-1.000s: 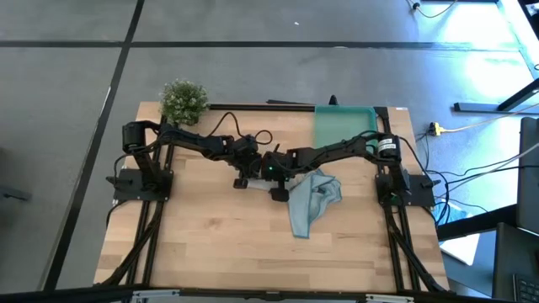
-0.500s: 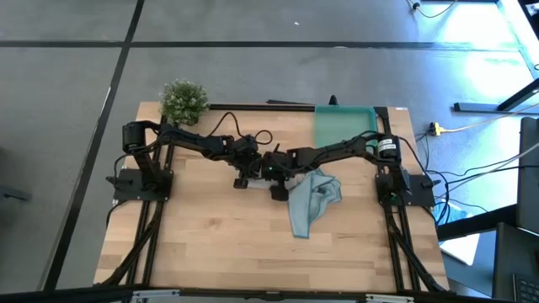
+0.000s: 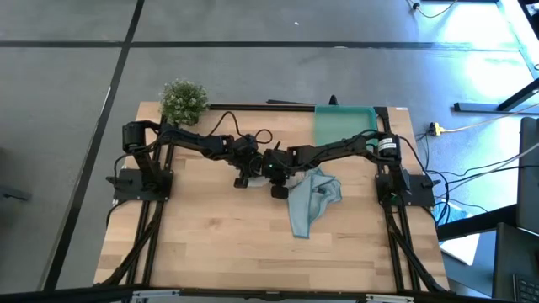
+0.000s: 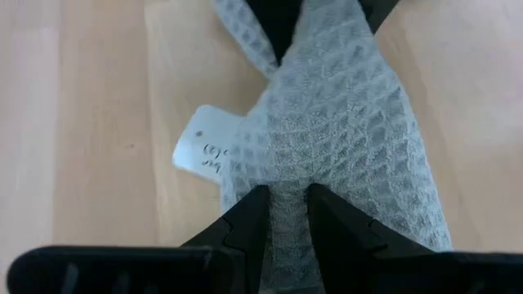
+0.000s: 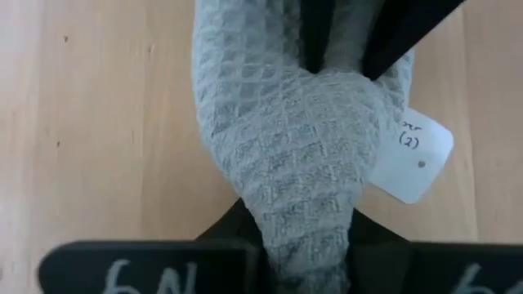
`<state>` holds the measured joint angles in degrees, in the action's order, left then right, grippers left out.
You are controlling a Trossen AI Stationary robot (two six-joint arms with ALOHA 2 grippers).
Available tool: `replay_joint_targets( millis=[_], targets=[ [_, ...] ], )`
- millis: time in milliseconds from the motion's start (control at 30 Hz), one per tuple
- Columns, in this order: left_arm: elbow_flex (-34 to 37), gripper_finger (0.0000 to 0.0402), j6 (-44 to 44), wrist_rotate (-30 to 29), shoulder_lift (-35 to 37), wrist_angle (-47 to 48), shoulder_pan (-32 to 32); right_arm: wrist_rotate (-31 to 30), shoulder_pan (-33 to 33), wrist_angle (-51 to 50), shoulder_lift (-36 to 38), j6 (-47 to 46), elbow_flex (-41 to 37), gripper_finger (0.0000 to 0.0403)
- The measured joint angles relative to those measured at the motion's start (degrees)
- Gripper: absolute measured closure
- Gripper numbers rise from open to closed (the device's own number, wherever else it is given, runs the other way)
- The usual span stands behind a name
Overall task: Roll microfiber towels into tight, uniform cylinder then place into a basket
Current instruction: Put the grey microfiber towel into the green bin
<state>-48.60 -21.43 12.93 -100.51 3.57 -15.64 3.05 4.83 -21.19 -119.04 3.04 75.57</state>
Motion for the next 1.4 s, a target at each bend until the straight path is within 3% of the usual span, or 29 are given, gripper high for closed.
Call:
replay_joint_targets(
  millis=[533,867,1400],
  targets=[
    [0.0,0.0314,0.0,-2.3,0.0,-0.6,0.0,3.7,2.1,0.7,0.0,0.0,0.0,0.0356],
    [0.0,0.0314,5.9,-2.5,0.0,-0.7,0.8,3.6,2.1,0.8,0.0,-1.3,-0.1,0.0356],
    [0.0,0.0311,3.2,-3.8,0.0,-1.0,0.8,4.3,2.2,1.5,0.0,-1.0,-0.1,0.0356]
  ],
)
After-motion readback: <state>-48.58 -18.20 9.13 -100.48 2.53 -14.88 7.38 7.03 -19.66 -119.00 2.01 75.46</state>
